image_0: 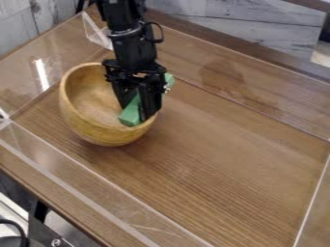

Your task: Put the green block in the brown bowl

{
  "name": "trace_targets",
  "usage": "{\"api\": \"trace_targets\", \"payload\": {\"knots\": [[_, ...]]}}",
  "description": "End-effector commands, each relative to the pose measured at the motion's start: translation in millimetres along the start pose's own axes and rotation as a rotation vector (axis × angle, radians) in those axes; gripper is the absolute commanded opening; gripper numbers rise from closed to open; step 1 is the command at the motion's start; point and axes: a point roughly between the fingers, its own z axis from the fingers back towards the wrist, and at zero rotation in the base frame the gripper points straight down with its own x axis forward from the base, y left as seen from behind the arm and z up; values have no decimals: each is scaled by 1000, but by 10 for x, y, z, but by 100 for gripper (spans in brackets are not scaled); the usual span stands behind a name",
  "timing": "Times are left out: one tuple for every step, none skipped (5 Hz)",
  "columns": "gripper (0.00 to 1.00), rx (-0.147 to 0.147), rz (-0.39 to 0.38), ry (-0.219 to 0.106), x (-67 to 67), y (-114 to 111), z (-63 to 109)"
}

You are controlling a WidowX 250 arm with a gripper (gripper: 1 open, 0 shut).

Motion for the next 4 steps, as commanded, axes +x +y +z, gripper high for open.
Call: {"api": "trace_targets", "payload": {"knots": [[0, 16, -13, -30, 81, -13, 120], [0, 12, -15, -25, 93, -33, 129], [0, 9, -18, -20, 107, -51, 136], [0, 6, -21, -17, 125, -66, 139]]}}
